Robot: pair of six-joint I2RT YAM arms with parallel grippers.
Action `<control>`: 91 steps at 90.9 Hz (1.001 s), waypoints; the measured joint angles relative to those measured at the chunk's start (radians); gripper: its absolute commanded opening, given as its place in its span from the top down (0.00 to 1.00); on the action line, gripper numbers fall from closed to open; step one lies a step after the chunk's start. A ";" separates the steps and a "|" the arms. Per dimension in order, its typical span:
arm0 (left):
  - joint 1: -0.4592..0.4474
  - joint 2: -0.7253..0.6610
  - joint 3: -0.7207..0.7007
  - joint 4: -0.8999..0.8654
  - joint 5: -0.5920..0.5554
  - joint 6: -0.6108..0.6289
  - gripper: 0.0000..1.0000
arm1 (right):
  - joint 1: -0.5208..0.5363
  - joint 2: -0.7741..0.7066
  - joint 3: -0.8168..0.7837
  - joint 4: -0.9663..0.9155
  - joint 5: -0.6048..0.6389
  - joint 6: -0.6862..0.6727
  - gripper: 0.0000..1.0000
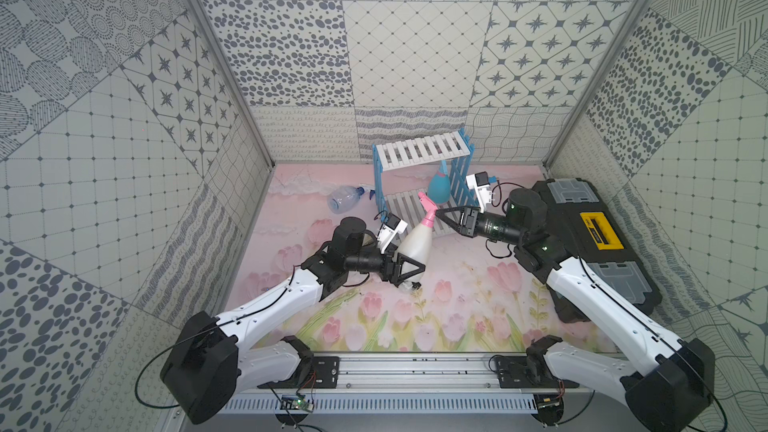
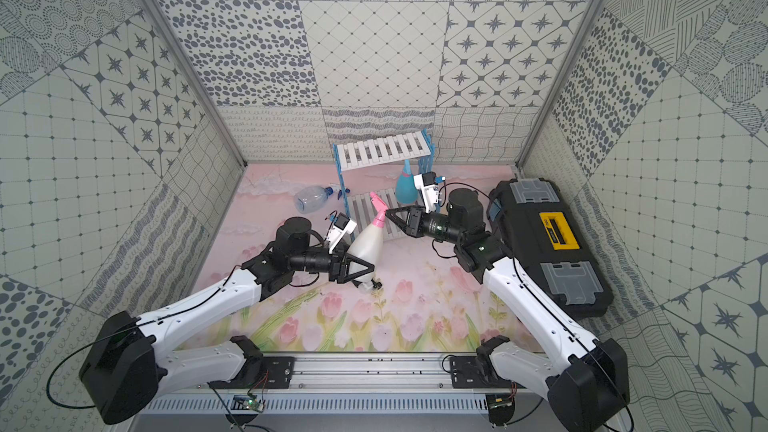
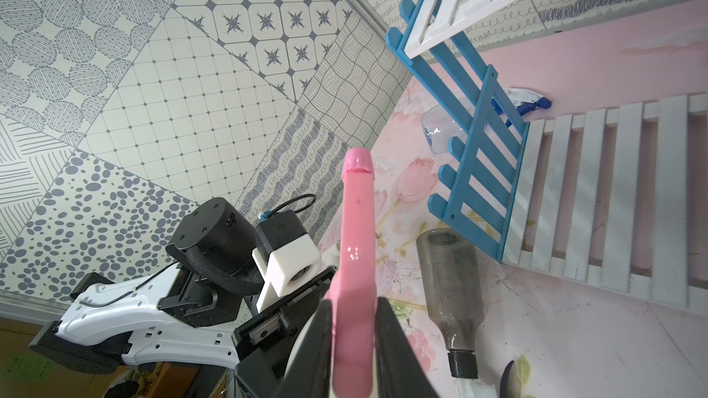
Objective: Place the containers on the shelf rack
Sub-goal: 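Pick up a container from the center of the board.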
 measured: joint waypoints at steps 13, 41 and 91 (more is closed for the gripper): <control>0.000 0.002 0.000 -0.001 -0.003 0.000 0.38 | 0.005 0.006 0.001 -0.001 0.006 -0.001 0.88; 0.000 0.006 -0.006 0.021 -0.008 -0.009 0.01 | 0.012 0.011 0.010 -0.015 0.036 -0.018 1.00; 0.034 -0.129 -0.088 0.109 -0.114 -0.041 0.01 | 0.107 -0.145 -0.037 -0.068 0.291 -0.259 1.00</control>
